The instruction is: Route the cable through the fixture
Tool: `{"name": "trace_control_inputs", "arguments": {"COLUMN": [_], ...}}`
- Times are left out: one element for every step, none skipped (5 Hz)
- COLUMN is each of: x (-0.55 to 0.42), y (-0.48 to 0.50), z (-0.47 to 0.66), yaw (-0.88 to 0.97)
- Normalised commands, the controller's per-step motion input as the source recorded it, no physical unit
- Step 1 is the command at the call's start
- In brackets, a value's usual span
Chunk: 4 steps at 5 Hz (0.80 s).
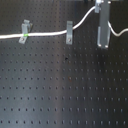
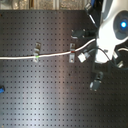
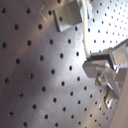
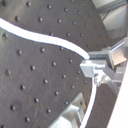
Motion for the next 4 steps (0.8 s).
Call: {"name": "trace_control_inputs", "arguments": {"x": [-0.189,0.044,-0.013,-0.118], "y": [0.031,0.188,0.184,0.227], "z": [0.15,0.49,0.52,0.46], "yaw": [0.1,0.0,0.0,0.07]}}
